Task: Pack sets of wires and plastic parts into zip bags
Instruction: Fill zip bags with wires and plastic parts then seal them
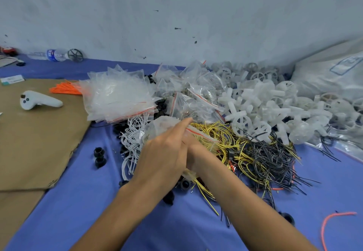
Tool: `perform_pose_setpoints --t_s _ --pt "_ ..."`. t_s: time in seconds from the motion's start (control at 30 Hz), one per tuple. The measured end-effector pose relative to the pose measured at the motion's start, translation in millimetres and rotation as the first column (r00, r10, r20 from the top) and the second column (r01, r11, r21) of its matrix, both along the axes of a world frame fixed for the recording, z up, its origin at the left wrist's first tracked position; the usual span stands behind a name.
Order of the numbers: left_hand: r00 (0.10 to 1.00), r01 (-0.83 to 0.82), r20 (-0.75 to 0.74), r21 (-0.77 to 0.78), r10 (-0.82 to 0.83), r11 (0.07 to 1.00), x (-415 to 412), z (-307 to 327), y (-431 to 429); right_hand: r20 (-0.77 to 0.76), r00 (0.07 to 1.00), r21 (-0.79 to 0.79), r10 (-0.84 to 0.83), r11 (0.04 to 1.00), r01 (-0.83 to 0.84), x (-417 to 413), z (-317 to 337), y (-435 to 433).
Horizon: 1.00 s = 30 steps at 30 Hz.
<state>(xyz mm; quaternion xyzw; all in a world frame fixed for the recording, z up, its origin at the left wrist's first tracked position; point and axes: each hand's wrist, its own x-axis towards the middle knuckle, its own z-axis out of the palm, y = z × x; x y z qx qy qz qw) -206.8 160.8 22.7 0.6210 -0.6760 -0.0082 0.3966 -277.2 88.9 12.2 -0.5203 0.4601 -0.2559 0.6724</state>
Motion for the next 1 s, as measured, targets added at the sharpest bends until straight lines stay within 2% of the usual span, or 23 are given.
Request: perform_pose_setpoints --t_s 0.03,0.13,0.2,0.3,0.37,0.47,0.57,0.63,0.9,1.0 --pt "1.0 0.002 -0.016 0.02 -0.001 1.0 1 -1 1 0.042 0.999 0.006 -0.011 1.0 0.011 -3 -2 7" --pt "0.999 0.014 -0.047 0.046 -0.012 0.999 3 -4 2 -0.007 0.995 -0.316 0.103 0.943 -0.1 -35 -4 26" --pt "0.997 0.012 -0.07 0.043 -0.009 0.999 3 -4 0 -0.09 0.99 -0.446 0.108 0.885 -0.138 -68 2 35" --pt "0.992 -0.001 -0.122 0.046 0.007 0.999 5 -1 -2 -0.233 0.973 -0.555 -0.002 0.822 -0.132 -121 2 49" --pt "0.989 -0.012 -0.15 0.037 0.018 0.999 7 0 -4 -0.43 0.891 -0.607 -0.147 0.777 -0.165 -154 -4 56" --pt "0.976 -0.03 -0.214 0.009 0.032 0.999 12 2 -8 -0.664 0.68 -0.591 -0.31 0.775 -0.224 -191 -21 63" --pt "0.959 -0.019 -0.283 0.008 0.021 1.0 16 7 -6 -0.806 0.522 -0.471 -0.281 0.837 -0.277 -216 -42 75" --pt "0.958 -0.035 -0.285 0.012 0.037 0.999 18 8 -4 -0.854 0.46 -0.402 -0.242 0.87 -0.287 -229 -55 84" --pt "0.956 -0.034 -0.289 0.033 0.042 0.999 19 1 -3 -0.826 0.475 -0.412 -0.303 0.9 -0.143 -252 -70 92" --pt "0.955 -0.027 -0.296 0.032 0.036 0.999 19 -1 -2 -0.772 0.488 -0.481 -0.407 0.876 -0.03 -255 -67 88"
